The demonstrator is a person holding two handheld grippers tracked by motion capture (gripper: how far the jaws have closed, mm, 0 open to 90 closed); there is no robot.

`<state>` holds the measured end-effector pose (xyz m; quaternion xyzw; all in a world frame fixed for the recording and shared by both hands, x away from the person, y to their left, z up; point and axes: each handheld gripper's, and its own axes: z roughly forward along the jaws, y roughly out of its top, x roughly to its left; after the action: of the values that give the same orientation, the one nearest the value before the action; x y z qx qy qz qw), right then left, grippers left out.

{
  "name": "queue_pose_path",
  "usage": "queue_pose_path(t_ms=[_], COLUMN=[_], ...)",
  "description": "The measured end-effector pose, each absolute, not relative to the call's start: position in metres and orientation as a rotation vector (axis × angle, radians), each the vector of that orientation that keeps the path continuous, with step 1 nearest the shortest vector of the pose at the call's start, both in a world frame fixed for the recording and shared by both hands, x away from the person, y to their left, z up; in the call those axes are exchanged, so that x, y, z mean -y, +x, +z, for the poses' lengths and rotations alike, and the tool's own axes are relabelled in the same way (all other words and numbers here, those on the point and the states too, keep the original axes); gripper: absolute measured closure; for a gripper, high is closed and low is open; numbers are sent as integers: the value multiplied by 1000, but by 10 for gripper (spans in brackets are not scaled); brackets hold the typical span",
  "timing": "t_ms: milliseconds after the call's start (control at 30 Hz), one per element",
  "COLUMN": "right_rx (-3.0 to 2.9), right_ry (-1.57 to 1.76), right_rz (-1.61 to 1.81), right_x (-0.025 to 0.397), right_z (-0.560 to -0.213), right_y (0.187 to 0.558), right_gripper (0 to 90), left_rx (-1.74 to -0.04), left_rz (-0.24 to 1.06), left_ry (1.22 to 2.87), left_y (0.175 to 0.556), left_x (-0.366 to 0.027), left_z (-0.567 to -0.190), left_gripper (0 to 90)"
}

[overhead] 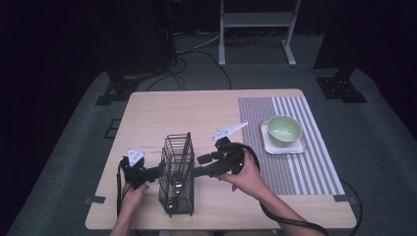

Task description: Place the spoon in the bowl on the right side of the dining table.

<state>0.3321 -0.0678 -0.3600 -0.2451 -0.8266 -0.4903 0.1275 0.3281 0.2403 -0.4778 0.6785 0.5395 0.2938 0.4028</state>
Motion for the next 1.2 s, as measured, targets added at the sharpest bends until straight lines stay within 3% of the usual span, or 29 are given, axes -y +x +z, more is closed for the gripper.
queue_pose_path(t_ms=[400, 767, 867, 1200], right_rx=[2407, 2414, 2408, 2419], right_ry=[-778, -807, -808, -812], right_rz=[-1384, -1395, -1410, -1434], right_x=[54, 51, 53, 54], right_z=[-366, -367, -366, -356], right_y=[339, 340, 340, 334], right_gripper=[570, 827, 868, 884], left_rx=[-1362, -1362, -1362, -1362], left_rz=[738, 739, 739, 740], left_ry=[1714, 1713, 1714, 1713], left_y=[328, 328, 328, 328], left_x=[-241, -241, -241, -241], left_z=[-478, -478, -478, -478], left_gripper=[0, 0, 0, 0])
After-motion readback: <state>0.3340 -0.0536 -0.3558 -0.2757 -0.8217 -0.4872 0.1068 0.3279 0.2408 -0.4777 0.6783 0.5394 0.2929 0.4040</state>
